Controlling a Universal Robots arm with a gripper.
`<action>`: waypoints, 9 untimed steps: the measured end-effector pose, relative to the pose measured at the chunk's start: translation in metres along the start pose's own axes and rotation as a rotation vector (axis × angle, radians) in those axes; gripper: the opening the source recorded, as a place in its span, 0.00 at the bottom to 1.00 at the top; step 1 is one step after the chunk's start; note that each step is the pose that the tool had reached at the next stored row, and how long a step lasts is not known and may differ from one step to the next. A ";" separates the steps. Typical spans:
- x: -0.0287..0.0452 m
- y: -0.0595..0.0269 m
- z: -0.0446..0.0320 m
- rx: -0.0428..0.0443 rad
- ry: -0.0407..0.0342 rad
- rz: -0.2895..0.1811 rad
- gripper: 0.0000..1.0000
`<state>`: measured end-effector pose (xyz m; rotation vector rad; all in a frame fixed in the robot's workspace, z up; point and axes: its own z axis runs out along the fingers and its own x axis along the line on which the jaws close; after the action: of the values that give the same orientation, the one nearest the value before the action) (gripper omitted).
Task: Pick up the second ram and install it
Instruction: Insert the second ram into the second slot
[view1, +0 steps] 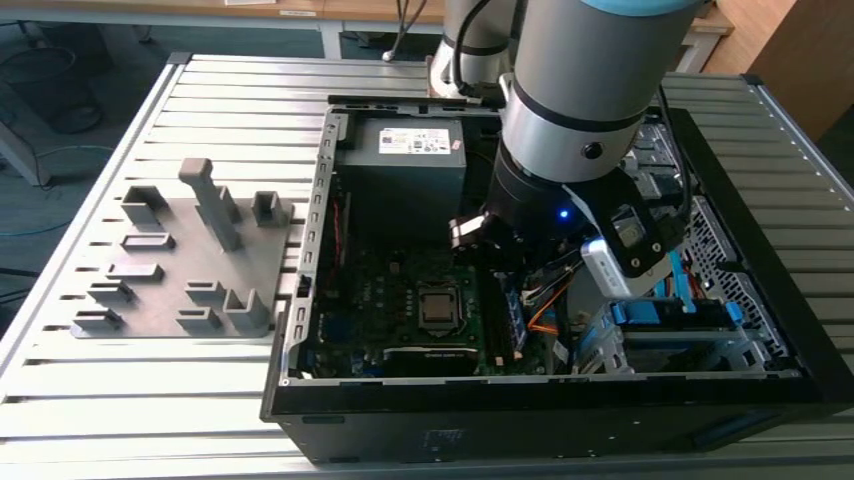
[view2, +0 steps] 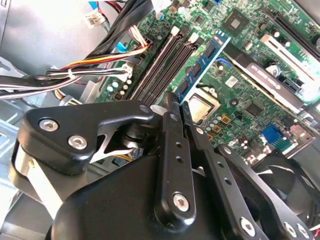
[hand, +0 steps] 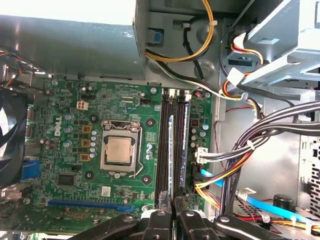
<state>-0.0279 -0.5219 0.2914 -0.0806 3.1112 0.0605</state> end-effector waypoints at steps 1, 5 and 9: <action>0.0000 0.0000 0.0000 0.0000 0.0000 0.000 0.14; 0.0001 -0.0001 0.0023 -0.0002 0.0000 0.000 0.14; 0.0002 -0.0002 0.0059 0.0000 0.0000 0.000 0.14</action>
<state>-0.0279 -0.5219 0.2855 -0.0808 3.1112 0.0606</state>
